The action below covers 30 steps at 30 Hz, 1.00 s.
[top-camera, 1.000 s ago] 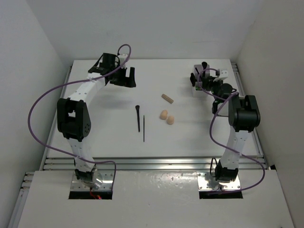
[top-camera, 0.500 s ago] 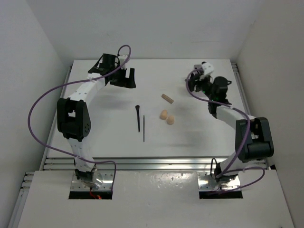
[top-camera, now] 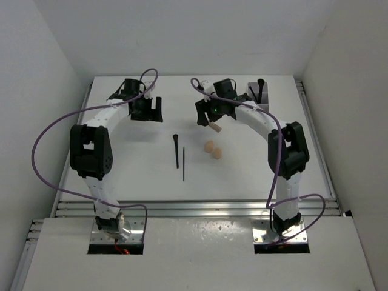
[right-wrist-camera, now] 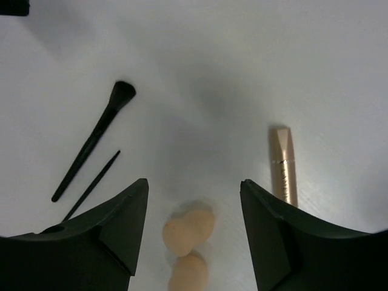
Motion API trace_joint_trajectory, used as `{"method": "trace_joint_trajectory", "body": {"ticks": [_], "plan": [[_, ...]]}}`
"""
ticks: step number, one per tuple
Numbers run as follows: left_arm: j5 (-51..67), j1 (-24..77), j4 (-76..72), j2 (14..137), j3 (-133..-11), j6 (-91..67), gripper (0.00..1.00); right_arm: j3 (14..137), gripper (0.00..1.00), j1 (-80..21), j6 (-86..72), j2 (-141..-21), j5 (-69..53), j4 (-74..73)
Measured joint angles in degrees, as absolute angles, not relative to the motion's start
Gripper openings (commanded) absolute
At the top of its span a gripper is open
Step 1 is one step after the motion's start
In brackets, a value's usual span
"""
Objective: Organize the makeup
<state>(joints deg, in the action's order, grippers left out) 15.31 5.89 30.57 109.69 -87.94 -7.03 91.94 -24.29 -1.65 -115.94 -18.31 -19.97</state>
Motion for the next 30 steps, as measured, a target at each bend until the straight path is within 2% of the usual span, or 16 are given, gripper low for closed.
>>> {"method": "trace_joint_trajectory", "body": {"ticks": [4, 8, 11, 15, 18, 19, 22, 25, 26, 27, 28, 30], "plan": [[14.46, 5.87, 30.87, 109.47, -85.27, -7.81, 0.94, 91.94, 0.70, -26.02, -1.30, -116.64, -12.78, -24.95], [14.06, 5.72, 31.18, 109.47, -84.07, -8.19, 0.94, 101.08, 0.72, -25.93, 4.21, -123.17, -6.96, -31.55], [13.89, 5.58, 31.20, 109.27, -84.05, -8.21, 0.94, 107.22, 0.72, -24.91, 7.99, -128.70, -4.95, -34.26], [13.91, 5.52, 31.20, 109.03, -84.05, -8.23, 0.94, 109.49, 0.71, -23.11, 10.66, -133.21, -4.23, -36.32], [14.04, 5.52, 31.20, 108.84, -84.05, -8.23, 0.94, 110.00, 0.62, -22.06, 11.92, -135.92, -4.16, -36.73], [14.11, 5.52, 31.22, 108.79, -84.05, -8.23, 0.94, 110.17, 0.55, -21.78, 12.25, -136.75, -4.23, -36.80], [14.15, 5.52, 31.24, 108.73, -84.05, -8.23, 0.94, 110.96, 0.45, -21.58, 12.62, -137.43, -4.86, -36.64], [14.13, 5.52, 31.24, 108.73, -84.05, -8.23, 0.94, 110.72, 0.23, -21.85, 13.34, -137.45, -5.10, -36.36], [14.13, 5.52, 31.24, 108.73, -84.07, -8.23, 0.94, 110.43, 0.09, -21.93, 13.39, -137.45, -5.39, -36.03], [14.13, 5.52, 31.22, 108.73, -84.05, -8.23, 0.94, 110.28, 0.04, -21.96, 13.61, -137.43, -5.43, -35.64], [14.13, 5.52, 31.24, 108.73, -84.05, -8.23, 0.94, 110.13, 0.00, -21.96, 13.96, -137.34, -5.56, -35.18], [14.13, 5.52, 31.24, 108.73, -84.07, -8.23, 0.94, 109.71, 0.00, -21.98, 14.11, -137.19, -5.85, -34.46]]}}
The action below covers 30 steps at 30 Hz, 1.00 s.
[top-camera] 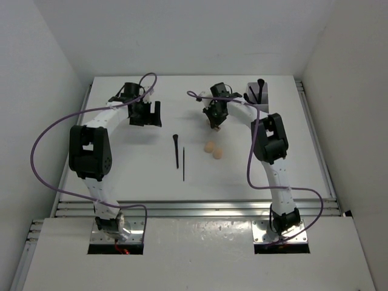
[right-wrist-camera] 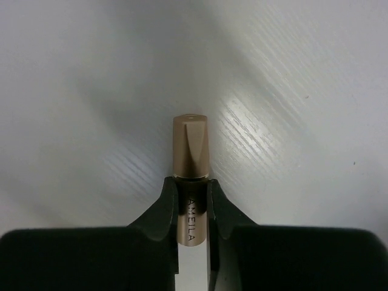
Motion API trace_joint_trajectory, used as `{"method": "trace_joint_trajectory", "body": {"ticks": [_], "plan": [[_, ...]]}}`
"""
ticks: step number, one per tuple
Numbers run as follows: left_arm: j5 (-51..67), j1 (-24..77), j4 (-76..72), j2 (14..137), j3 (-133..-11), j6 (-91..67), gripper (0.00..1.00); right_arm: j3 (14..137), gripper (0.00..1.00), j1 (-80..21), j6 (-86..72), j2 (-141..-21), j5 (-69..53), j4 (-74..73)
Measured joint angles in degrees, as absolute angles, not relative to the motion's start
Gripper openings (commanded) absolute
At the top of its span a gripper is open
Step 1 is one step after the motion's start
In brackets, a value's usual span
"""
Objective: Organize the makeup
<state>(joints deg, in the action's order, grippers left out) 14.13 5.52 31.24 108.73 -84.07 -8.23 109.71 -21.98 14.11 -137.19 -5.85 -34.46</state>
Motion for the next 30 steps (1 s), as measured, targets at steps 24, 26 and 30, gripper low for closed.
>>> {"method": "trace_joint_trajectory", "body": {"ticks": [24, 26, 30], "plan": [[15.07, 5.13, 31.27, 108.73, -84.07, -8.23, 0.94, 47.62, 0.00, 9.67, -29.74, -108.90, -28.49, 64.12], [15.11, 5.13, 31.31, 108.73, -84.09, -8.38, 0.94, 48.60, 0.00, 9.93, -30.70, -111.24, -28.56, 66.39], [15.18, 5.13, 31.35, 108.73, -84.18, -8.67, 0.94, 52.93, 0.00, 10.04, -31.05, -115.46, -28.82, 69.54]]}}
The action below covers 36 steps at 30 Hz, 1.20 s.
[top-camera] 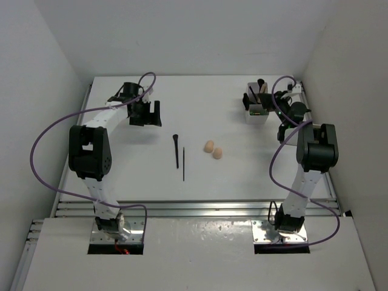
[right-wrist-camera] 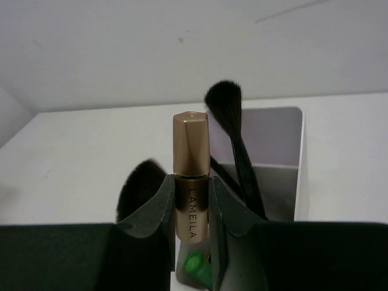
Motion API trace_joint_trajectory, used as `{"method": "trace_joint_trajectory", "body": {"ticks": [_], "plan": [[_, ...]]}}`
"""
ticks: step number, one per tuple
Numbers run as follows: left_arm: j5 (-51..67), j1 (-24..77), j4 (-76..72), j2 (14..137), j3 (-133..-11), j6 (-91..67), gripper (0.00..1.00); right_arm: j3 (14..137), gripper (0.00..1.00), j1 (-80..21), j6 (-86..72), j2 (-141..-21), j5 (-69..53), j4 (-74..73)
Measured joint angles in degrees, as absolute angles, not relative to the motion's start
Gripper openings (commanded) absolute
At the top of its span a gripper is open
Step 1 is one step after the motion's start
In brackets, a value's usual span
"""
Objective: Organize the makeup
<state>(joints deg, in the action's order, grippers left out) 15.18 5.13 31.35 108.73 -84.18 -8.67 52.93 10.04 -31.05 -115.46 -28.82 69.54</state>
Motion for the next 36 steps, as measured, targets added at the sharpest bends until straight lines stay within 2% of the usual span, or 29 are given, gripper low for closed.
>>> {"method": "trace_joint_trajectory", "body": {"ticks": [5, 13, 25, 26, 27, 36], "plan": [[15.18, 5.13, 31.68, 108.73, -84.38, -8.71, 0.94, 54.46, 0.00, 10.04, -27.81, -117.93, -29.58, 71.57], [15.16, 5.13, 32.45, 108.75, -85.27, -9.06, 0.94, 48.01, 0.00, 10.04, -21.04, -118.15, -30.55, 70.72], [14.55, 5.13, 33.23, 108.79, -86.11, -8.99, 0.94, 51.72, 0.01, 9.61, -18.17, -122.41, -30.65, 70.76], [14.48, 5.13, 33.26, 108.79, -86.11, -8.99, 0.94, 51.92, 0.05, 9.54, -17.82, -122.54, -30.70, 70.81], [14.35, 5.13, 33.30, 108.79, -86.11, -8.99, 0.94, 52.01, 0.13, 9.45, -17.54, -122.69, -30.70, 70.96], [14.06, 5.13, 33.58, 108.79, -86.11, -8.99, 0.94, 49.78, 0.40, 8.86, -15.77, -123.00, -29.65, 72.71]]}}
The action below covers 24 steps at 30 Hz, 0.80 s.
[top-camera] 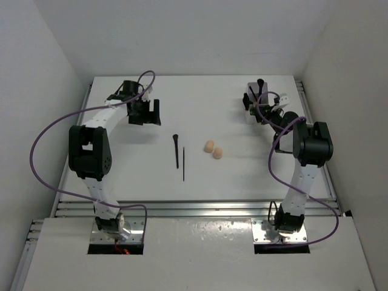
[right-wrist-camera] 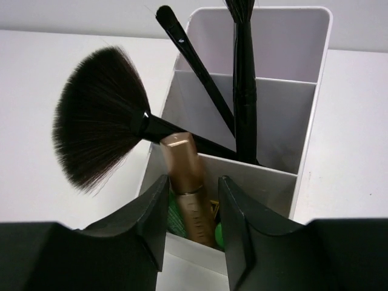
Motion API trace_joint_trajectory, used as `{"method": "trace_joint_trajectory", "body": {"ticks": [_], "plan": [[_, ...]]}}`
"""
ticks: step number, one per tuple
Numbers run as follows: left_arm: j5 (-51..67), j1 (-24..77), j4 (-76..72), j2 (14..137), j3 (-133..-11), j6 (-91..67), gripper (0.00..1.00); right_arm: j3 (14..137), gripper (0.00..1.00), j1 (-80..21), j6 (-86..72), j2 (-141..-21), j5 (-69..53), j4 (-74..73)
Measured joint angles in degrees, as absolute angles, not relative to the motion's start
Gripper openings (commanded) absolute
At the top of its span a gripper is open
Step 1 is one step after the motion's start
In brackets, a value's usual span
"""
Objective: Organize the makeup
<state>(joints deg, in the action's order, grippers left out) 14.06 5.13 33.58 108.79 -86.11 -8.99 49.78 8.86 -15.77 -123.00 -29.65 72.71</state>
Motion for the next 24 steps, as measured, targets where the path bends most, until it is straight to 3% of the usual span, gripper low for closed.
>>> {"method": "trace_joint_trajectory", "body": {"ticks": [9, 15, 17, 21, 24], "plan": [[14.09, 5.13, 33.69, 108.79, -86.11, -8.97, 0.94, 46.06, 0.56, 8.73, -15.18, -118.98, -28.29, 73.23], [14.17, 5.13, 33.78, 108.79, -86.11, -8.97, 0.93, 41.58, 0.71, 6.26, -12.60, -106.67, -25.28, 67.77], [14.11, 5.13, 33.78, 108.79, -86.11, -8.93, 0.93, 41.23, 0.99, 3.77, -10.44, -100.47, -24.36, 60.14], [13.39, 5.13, 33.80, 108.79, -86.11, -8.84, 0.93, 48.10, 0.99, -5.23, 0.97, -92.29, -22.63, 32.64], [12.40, 5.13, 33.74, 108.79, -86.11, -8.82, 0.93, 55.05, 0.94, -12.25, 6.57, -91.90, -21.93, 12.25]]}}
